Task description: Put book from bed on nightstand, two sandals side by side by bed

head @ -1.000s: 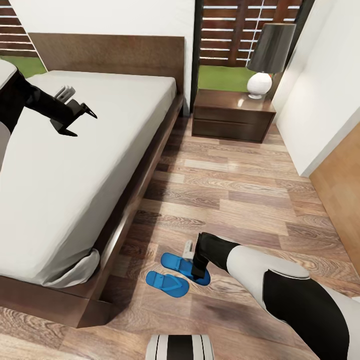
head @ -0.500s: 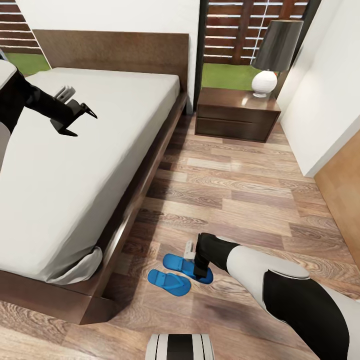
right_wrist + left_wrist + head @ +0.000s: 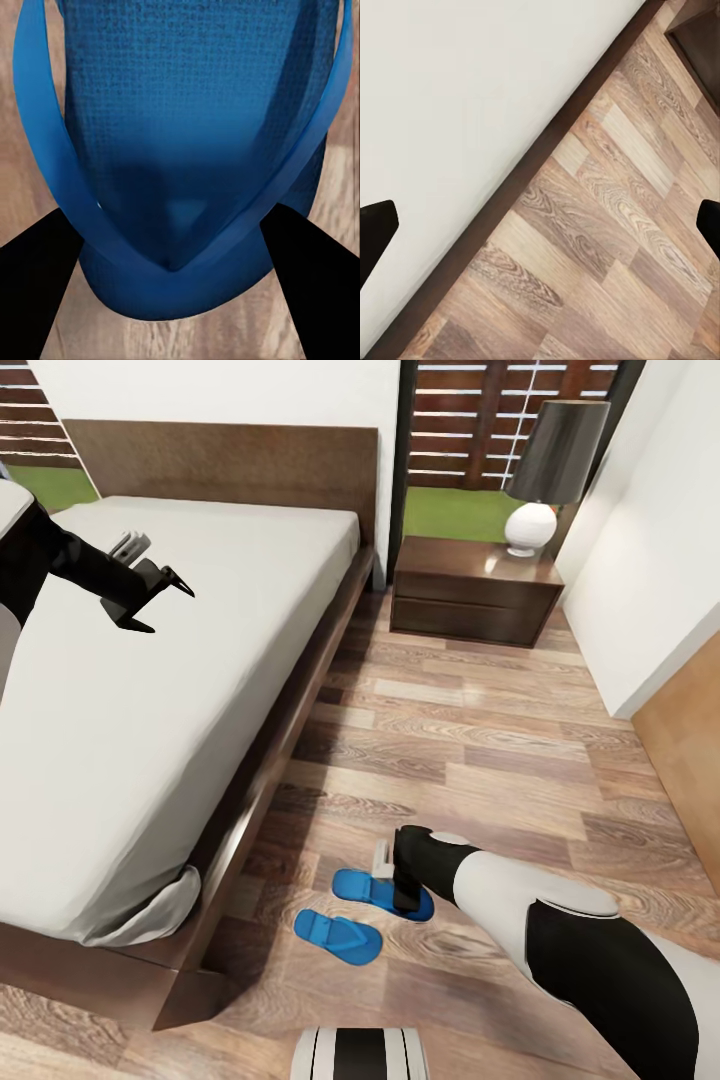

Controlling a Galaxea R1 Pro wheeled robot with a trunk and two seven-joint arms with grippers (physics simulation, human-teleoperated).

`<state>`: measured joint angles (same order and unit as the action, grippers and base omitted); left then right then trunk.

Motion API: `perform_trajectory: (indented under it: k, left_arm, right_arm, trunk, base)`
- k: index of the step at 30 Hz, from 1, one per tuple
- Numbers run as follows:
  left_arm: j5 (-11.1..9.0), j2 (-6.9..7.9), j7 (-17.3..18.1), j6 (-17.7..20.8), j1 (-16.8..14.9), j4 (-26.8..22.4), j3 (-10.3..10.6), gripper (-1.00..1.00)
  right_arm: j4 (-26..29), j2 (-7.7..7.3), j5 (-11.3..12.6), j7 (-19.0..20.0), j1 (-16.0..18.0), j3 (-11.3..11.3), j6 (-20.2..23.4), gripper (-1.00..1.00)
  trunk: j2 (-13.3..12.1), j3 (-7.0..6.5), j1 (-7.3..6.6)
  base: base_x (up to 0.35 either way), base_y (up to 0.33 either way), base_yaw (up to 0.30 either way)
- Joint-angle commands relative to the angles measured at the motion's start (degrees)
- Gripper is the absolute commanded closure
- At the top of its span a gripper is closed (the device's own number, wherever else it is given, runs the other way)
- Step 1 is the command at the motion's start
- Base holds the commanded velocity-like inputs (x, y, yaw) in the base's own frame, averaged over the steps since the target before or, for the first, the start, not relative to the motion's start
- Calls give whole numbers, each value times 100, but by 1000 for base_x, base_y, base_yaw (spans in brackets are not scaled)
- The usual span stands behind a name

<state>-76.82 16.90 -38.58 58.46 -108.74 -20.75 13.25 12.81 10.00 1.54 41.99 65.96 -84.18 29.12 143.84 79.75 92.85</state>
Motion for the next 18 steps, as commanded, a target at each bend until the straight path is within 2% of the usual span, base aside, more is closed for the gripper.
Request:
perform_trajectory:
  k: [1, 5, 18]
  left_arm:
    - [-63, 7, -44, 8, -2, -8, 37, -100]
    - [-68, 7, -44, 8, 0, -8, 37, -100]
    - [-61, -7, -44, 8, 1, -8, 45, -100]
  right_arm:
    - [9, 0, 14, 11, 5, -11, 41, 100]
    - [10, 0, 6, 11, 5, -10, 41, 100]
    - [6, 0, 17, 11, 5, 7, 33, 100]
  trunk:
    - [2, 4, 1]
    - [2, 4, 1]
    - [2, 4, 1]
  base:
    - [183, 0, 0]
    - [83, 0, 0]
    - [-3, 6, 0]
